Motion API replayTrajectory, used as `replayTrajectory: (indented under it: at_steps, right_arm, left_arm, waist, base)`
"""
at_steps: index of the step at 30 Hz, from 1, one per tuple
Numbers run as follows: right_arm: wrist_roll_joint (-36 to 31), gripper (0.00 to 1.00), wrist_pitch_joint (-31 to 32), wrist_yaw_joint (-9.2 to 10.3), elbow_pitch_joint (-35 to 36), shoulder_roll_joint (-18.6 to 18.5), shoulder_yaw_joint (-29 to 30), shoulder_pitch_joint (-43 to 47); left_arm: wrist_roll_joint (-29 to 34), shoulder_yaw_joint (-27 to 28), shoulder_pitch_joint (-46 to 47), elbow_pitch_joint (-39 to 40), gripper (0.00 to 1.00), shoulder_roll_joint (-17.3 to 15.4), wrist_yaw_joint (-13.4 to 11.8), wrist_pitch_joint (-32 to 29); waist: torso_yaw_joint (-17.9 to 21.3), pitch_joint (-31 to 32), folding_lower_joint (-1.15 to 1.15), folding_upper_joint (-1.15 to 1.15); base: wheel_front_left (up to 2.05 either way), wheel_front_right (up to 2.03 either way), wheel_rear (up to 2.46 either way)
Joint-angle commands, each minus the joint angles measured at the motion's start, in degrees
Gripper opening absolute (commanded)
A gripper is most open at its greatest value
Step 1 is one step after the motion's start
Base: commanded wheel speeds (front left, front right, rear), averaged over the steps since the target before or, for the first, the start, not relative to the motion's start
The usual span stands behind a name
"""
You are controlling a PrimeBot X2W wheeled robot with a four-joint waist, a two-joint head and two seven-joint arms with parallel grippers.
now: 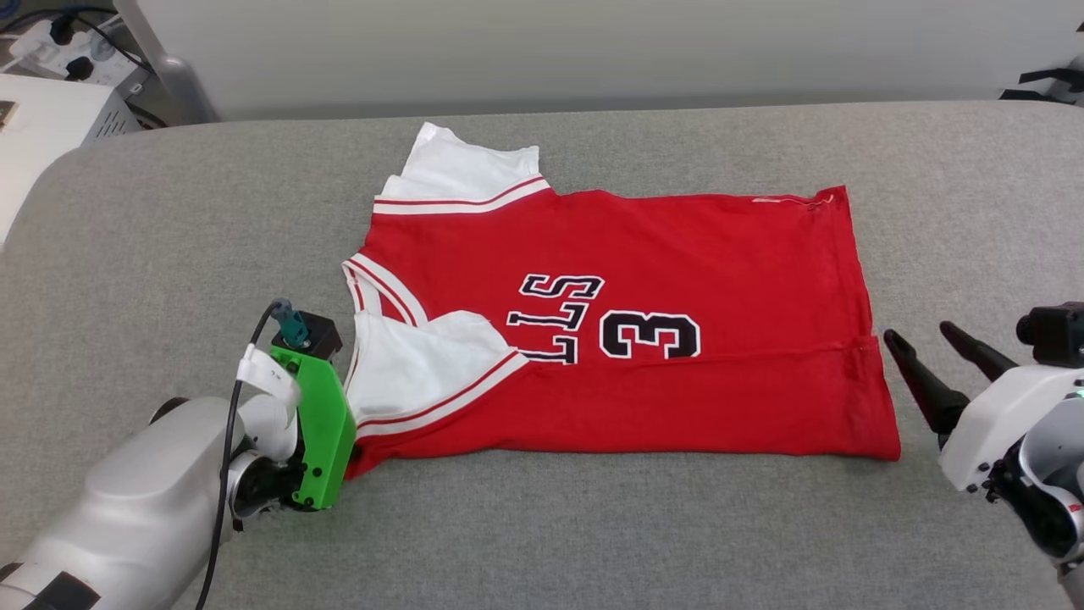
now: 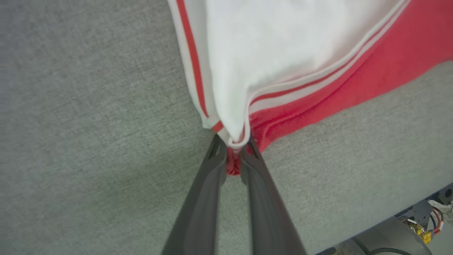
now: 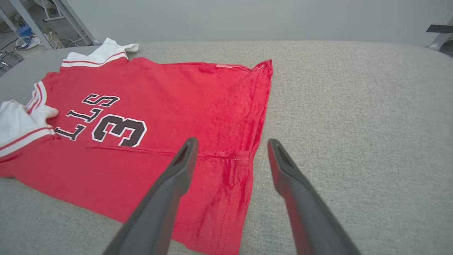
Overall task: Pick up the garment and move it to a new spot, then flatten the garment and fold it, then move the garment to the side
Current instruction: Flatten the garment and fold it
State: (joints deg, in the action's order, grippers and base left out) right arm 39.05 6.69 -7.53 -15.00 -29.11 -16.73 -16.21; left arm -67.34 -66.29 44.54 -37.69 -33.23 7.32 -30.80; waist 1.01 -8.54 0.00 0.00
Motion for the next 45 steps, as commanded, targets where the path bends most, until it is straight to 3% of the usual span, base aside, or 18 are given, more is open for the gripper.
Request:
replayTrajectory:
  at_steps: [1, 5, 13, 19, 26, 41, 42, 43, 44, 45]
  right_arm:
    - [-0.29, 1.00, 0.71, 0.04, 0.56, -0.98, 0.27, -1.36]
    - [-1.15, 1.00, 6.44, 0.04, 2.64, -4.36, -0.14, -2.18]
    - [2.86, 1.00, 27.20, 0.04, 8.41, -11.62, -3.63, -4.05]
    - [4.28, 1.00, 36.36, 0.04, 8.75, -12.45, -4.99, -5.11]
    - [2.84, 1.00, 38.34, 0.04, 3.63, -9.99, -6.64, -5.86]
    - [2.76, 1.00, 31.89, 0.04, -9.19, -3.77, -12.23, -4.53]
    - [3.15, 0.49, 31.43, 0.04, -9.46, -3.71, -12.50, -4.50]
    - [3.50, 0.13, 30.61, 0.04, -9.60, -3.79, -12.83, -4.56]
    - [3.53, 0.00, 29.74, 0.04, -9.53, -4.10, -13.13, -4.68]
    - [3.32, 0.00, 28.60, 0.04, -9.43, -4.71, -13.60, -4.84]
  left_arm:
    - [0.27, -0.39, -1.20, 0.48, 0.00, -0.40, 0.15, 0.77]
    - [0.45, -0.78, -0.41, 2.58, 0.00, -1.87, 0.16, 3.18]
    - [2.21, -2.42, 1.62, 7.18, 0.00, -3.85, 0.16, 6.49]
    - [3.13, -3.21, 2.85, 9.25, 0.00, -4.09, 0.16, 7.61]
    - [4.19, -3.70, 4.35, 9.62, 0.00, -3.90, 0.16, 8.67]
    - [4.73, -4.55, 4.53, 8.85, 0.00, -3.00, 0.16, 10.87]
    - [4.63, -4.60, 4.35, 8.75, 0.00, -3.00, 0.16, 10.95]
    - [4.47, -4.66, 4.05, 8.58, 0.00, -3.01, 0.16, 11.10]
    - [4.34, -4.71, 3.78, 8.47, 0.00, -3.03, 0.16, 11.20]
    - [4.15, -4.79, 3.40, 8.33, 0.00, -3.05, 0.16, 11.34]
  waist:
    - [-0.48, 0.71, 0.00, 0.00]
    - [-0.92, 1.47, 0.00, 0.00]
    - [-1.89, 0.86, 0.00, 0.00]
    - [-2.75, -0.37, 0.00, 0.00]
    - [-3.72, -2.27, 0.00, 0.00]
    - [-4.75, -4.89, 0.00, 0.00]
    - [-4.68, -4.73, 0.00, 0.00]
    - [-4.53, -4.35, 0.00, 0.00]
    - [-4.45, -4.04, 0.00, 0.00]
    - [-4.38, -3.49, 0.00, 0.00]
  base:
    - [0.00, 0.00, 0.00]
    - [0.00, 0.00, 0.00]
    - [0.00, 0.00, 0.00]
    - [0.00, 0.00, 0.00]
    - [0.00, 0.00, 0.00]
    - [0.00, 0.00, 0.00]
    - [0.00, 0.00, 0.00]
    - [0.00, 0.00, 0.00]
    - [0.00, 0.00, 0.00]
    - [0.00, 0.00, 0.00]
